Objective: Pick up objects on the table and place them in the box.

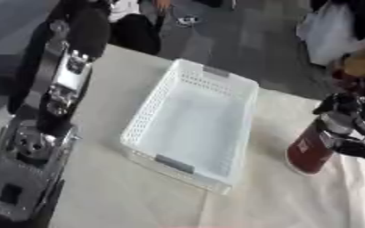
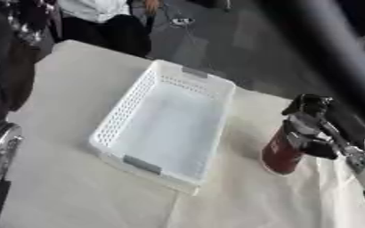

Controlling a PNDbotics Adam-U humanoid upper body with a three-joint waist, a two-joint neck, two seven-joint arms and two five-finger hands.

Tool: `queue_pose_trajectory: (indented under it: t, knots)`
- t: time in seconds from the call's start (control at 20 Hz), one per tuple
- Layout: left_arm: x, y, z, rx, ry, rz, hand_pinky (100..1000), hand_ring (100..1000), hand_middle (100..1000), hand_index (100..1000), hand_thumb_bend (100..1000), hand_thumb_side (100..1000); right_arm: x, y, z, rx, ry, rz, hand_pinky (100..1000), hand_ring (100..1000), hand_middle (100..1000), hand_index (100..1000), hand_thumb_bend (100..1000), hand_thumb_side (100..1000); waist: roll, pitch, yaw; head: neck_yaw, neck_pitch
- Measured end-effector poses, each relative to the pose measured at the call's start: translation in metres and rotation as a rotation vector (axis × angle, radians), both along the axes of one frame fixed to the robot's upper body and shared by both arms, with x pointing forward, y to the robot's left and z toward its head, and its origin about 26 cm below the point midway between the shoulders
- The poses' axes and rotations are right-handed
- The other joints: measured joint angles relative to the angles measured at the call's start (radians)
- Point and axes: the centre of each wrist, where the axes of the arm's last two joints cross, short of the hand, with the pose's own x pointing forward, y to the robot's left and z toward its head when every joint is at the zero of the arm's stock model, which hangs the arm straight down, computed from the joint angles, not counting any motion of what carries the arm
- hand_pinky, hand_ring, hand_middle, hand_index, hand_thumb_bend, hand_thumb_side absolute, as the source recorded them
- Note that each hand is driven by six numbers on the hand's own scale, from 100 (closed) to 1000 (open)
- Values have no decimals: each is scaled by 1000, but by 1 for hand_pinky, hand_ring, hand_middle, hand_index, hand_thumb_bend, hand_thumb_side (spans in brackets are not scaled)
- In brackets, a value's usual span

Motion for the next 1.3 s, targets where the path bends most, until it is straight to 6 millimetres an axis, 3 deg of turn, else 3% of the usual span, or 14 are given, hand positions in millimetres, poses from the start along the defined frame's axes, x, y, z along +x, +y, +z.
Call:
queue_pose_trajectory:
  t: [0.65,1.3]
  knots:
    - [0,-2,1,-6,-4,-8,1000,842,890,916,545,1000,-2,-11,-6,210,44,23,100,100,100,116,100,460,0,7,3,1,-1]
    - [0,-1,-2,-1,10,-4,1000,842,890,916,542,1000,-5,-7,26,313,46,215,100,100,100,114,100,435,1,1,-6,0,1]
